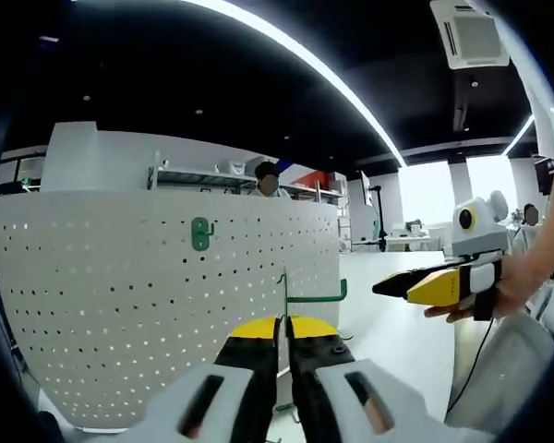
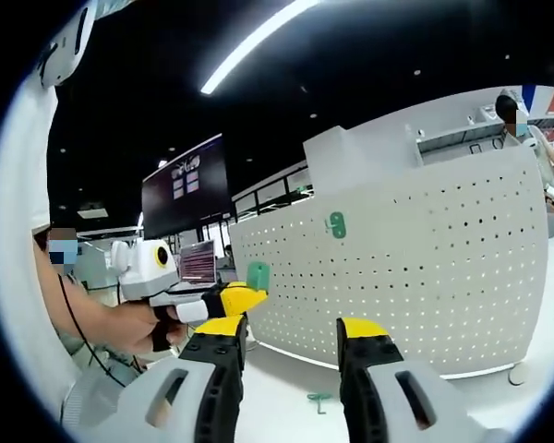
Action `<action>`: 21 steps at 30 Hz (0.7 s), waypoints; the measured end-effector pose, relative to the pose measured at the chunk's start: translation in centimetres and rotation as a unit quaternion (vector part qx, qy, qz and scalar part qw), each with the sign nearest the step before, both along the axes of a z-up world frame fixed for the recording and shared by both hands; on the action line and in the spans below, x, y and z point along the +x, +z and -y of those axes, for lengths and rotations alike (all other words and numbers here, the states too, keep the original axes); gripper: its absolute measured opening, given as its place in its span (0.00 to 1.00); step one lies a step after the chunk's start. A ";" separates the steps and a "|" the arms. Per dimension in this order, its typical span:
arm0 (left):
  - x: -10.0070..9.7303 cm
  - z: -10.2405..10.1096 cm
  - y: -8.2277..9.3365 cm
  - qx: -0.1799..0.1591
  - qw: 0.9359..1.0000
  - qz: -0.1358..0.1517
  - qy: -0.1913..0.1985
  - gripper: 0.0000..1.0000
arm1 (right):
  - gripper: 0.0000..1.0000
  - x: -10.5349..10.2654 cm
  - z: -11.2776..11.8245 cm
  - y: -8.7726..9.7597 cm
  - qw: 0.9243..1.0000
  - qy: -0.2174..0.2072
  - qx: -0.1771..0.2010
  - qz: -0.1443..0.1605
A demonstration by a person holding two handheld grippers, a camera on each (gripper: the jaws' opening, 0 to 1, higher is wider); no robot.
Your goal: Insert the hook assembly into the mounting plate slot until the hook locks in place.
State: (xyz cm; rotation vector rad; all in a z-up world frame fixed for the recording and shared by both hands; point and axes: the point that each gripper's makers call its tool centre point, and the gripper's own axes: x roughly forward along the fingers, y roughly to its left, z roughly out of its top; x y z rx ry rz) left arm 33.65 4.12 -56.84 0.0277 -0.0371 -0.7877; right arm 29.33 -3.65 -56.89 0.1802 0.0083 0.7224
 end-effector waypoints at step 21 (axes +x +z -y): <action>-1.0 2.0 0.2 0.001 1.000 -0.002 -0.021 0.02 | 0.25 0.6 -2.0 1.2 0.999 0.023 0.006 0.021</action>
